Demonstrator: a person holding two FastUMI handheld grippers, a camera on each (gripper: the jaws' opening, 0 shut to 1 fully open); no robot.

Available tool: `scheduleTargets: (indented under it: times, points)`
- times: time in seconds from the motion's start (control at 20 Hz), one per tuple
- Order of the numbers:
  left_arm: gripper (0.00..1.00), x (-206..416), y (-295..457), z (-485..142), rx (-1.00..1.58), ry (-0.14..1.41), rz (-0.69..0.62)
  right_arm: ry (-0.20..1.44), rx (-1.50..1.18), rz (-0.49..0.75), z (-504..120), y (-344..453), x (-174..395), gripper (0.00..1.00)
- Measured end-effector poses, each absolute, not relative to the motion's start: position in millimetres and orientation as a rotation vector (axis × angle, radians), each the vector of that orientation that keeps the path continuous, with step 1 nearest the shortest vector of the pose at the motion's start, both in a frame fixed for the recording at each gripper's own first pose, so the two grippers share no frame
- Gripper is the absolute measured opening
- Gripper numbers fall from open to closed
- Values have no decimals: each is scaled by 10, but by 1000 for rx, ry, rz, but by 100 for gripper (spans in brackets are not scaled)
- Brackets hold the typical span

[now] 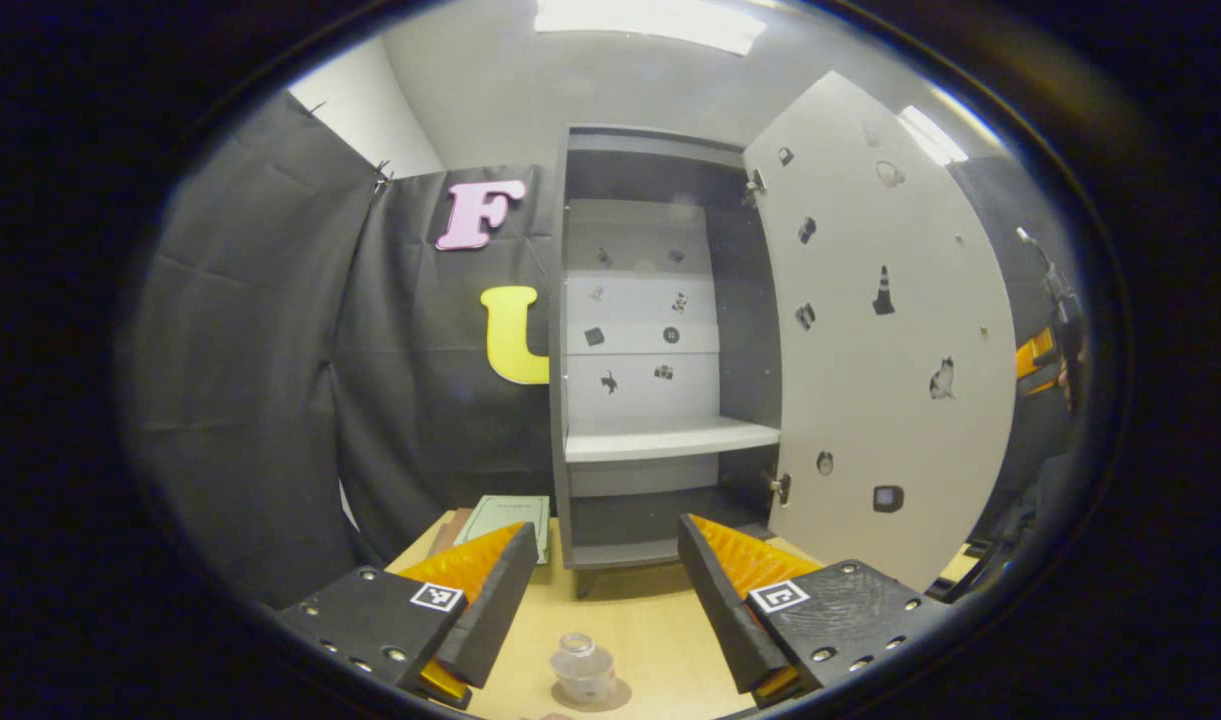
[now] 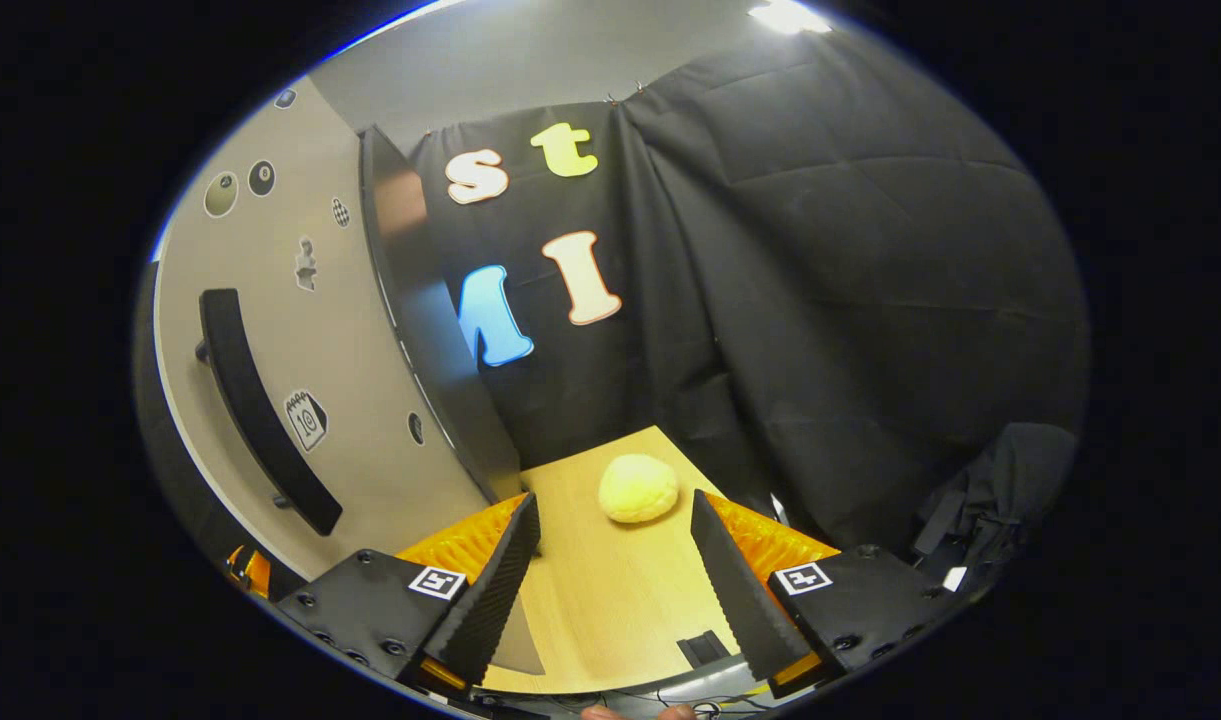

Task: Open the cabinet door with the right hand, grasp the bottle in the cabinet with the left hand and place it on the coaster, then close the cabinet door with the right hand.

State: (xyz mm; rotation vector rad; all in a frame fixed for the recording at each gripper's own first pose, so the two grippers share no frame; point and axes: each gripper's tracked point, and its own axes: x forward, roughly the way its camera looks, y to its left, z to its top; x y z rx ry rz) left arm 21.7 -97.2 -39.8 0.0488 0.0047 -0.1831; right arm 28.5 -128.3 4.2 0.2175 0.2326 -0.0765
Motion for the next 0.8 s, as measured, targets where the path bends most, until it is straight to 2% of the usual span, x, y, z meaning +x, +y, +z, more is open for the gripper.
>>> scheduleTargets:
  times: [0.1, 0.3, 0.35, 0.4, 0.45, 0.55, 0.6, 0.65, 0.7, 0.8]
  points:
    - [88, 122, -1076, -136, 31, -1, -173, 203, 162, -46, 144, -1309, 351, 96]
    - [86, -75, -1415, 111, -31, 63, -192, 125, 122, 6, 399, -1372, 411, 96]
    - [87, -146, -1482, 193, -51, 73, -188, 112, 117, 22, 444, -1382, 416, 89]
    - [86, -213, -1511, 275, -66, 76, -180, 101, 110, 38, 495, -1383, 423, 89]
    - [86, -250, -1544, 352, -72, 85, -166, 92, 104, 56, 526, -1381, 417, 96]
    - [86, -292, -1575, 427, -57, 99, -126, 79, 92, 93, 582, -1359, 428, 96]
    - [88, -322, -1567, 455, -44, 111, -103, 75, 86, 112, 602, -1343, 426, 89]
    - [90, -343, -1573, 480, -34, 123, -81, 76, 83, 135, 611, -1316, 420, 89]
    - [85, -386, -1586, 524, -28, 129, -64, 81, 85, 159, 616, -1282, 412, 96]
    - [88, -438, -1609, 556, -24, 145, -37, 87, 88, 205, 640, -1202, 386, 96]
